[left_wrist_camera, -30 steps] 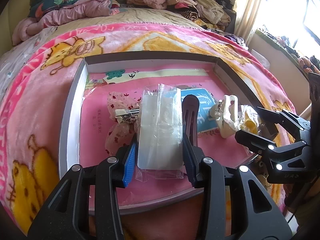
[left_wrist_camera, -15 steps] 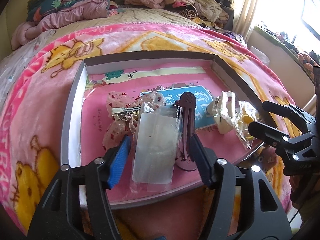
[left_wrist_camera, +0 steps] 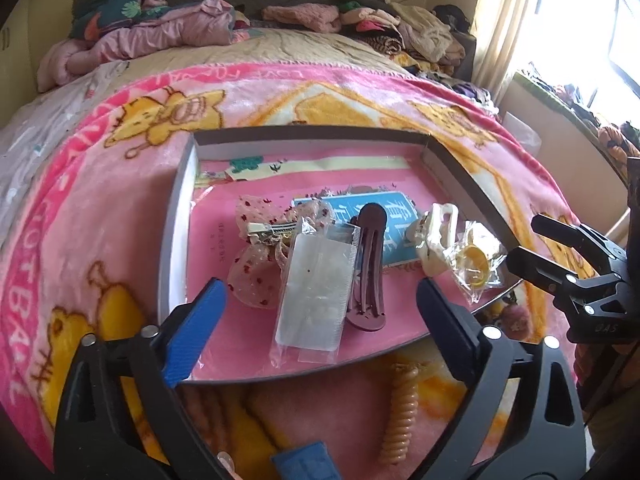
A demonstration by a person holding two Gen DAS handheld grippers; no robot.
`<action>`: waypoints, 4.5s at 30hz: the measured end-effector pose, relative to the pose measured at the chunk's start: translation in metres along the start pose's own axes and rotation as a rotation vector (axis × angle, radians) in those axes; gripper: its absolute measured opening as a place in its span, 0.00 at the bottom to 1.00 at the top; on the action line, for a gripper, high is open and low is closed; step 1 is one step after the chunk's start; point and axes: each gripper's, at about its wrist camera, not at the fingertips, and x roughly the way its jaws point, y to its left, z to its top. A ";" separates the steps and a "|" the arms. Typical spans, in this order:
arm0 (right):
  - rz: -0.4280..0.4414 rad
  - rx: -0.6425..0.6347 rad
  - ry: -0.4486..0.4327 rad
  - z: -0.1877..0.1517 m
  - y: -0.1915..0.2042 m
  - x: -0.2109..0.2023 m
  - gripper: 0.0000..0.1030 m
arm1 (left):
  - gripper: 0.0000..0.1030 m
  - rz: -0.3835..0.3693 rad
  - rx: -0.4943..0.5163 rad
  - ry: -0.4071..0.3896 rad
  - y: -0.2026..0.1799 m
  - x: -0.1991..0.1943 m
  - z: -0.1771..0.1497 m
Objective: Organize jewelry
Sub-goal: 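Withdraw both open tools from the box toward the remaining items, then grasp the blue square case with left tool while right tool grasps the white claw clip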
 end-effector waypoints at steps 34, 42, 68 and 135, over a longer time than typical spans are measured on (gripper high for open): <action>0.033 -0.037 -0.103 -0.008 0.013 -0.075 0.94 | 0.89 0.048 -0.056 -0.095 -0.008 -0.087 -0.016; 0.046 -0.060 -0.099 -0.018 0.019 -0.087 0.94 | 0.89 0.059 -0.058 -0.109 -0.013 -0.101 -0.030; 0.107 -0.124 -0.041 -0.061 0.047 -0.099 0.94 | 0.89 0.108 -0.082 -0.082 -0.015 -0.118 -0.077; 0.115 -0.109 0.124 -0.087 0.054 0.003 0.36 | 0.47 0.101 -0.121 0.027 -0.001 -0.042 -0.112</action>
